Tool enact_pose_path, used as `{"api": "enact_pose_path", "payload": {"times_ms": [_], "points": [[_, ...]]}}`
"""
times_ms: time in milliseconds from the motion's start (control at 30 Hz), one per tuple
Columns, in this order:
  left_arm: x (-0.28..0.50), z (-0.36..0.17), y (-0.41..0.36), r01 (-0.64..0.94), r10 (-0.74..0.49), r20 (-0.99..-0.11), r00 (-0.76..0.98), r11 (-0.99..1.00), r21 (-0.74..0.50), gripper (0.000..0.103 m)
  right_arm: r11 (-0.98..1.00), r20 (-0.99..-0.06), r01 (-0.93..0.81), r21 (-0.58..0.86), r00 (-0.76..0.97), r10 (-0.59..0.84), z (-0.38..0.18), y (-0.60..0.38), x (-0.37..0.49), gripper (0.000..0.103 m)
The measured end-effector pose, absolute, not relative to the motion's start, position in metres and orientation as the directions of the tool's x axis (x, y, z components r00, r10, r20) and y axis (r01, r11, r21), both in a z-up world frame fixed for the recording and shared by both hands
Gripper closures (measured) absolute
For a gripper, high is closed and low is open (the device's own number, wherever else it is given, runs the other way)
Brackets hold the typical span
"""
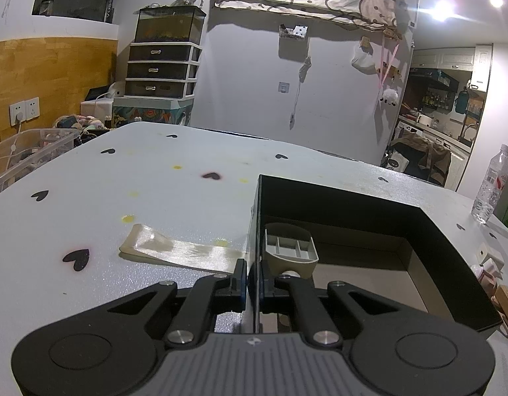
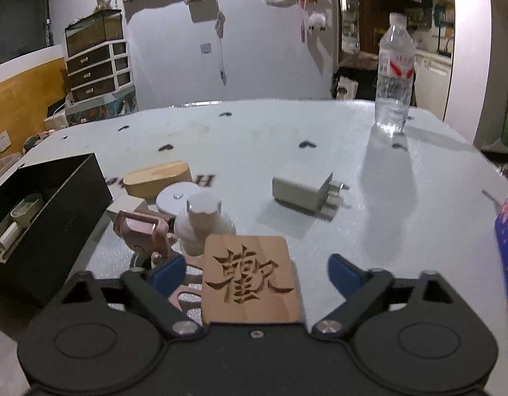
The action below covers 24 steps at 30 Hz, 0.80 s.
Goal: Organize rigid objects
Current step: 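Move the right gripper to the carved wooden tile and grasp it, then carry the wooden tile into the black box and open the right gripper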
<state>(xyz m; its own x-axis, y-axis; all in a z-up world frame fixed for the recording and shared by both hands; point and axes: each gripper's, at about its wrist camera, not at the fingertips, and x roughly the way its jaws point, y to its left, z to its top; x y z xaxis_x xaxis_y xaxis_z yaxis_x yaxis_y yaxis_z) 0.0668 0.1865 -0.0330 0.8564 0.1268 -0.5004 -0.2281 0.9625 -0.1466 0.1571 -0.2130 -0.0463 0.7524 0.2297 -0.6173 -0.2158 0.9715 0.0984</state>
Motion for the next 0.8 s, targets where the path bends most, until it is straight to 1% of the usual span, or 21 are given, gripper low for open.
{"api": "enact_pose_path", "payload": {"times_ms": [100,200,267,333,400,600,700,800], "points": [[0.067,-0.033,0.186,-0.228,0.126,-0.5,0.857,0.962,-0.147,0.097,0.971,-0.643,-0.211,0.111,0.73,0.232,-0.051,-0.214,0.165,0.023],[0.067,-0.033,0.186,-0.228,0.127,-0.5,0.857,0.962,-0.147,0.097,0.966,-0.665,-0.214,0.142,0.703,0.254,-0.055,-0.215,0.173,0.025],[0.067,-0.033,0.186,-0.228,0.127,-0.5,0.857,0.963,-0.146,0.097,0.965,-0.667,-0.22,0.141,0.7,0.257,-0.057,-0.214,0.174,0.026],[0.067,-0.033,0.186,-0.228,0.127,-0.5,0.857,0.963,-0.146,0.097,0.965,-0.667,-0.225,0.138,0.699,0.258,-0.056,-0.213,0.175,0.029],[0.067,-0.033,0.186,-0.228,0.127,-0.5,0.857,0.962,-0.147,0.097,0.961,-0.667,-0.233,0.148,0.695,0.271,-0.055,-0.213,0.175,0.037],[0.067,-0.033,0.186,-0.228,0.126,-0.5,0.857,0.963,-0.147,0.097,0.966,-0.666,-0.224,0.125,0.703,0.249,-0.051,-0.211,0.171,0.038],[0.067,-0.033,0.186,-0.228,0.127,-0.5,0.857,0.963,-0.146,0.097,0.961,-0.631,-0.24,0.134,0.728,0.27,-0.039,-0.211,0.167,0.038],[0.067,-0.032,0.185,-0.227,0.127,-0.5,0.857,0.963,-0.144,0.097,0.947,-0.587,-0.293,0.133,0.747,0.313,-0.021,-0.205,0.163,0.038]]}}
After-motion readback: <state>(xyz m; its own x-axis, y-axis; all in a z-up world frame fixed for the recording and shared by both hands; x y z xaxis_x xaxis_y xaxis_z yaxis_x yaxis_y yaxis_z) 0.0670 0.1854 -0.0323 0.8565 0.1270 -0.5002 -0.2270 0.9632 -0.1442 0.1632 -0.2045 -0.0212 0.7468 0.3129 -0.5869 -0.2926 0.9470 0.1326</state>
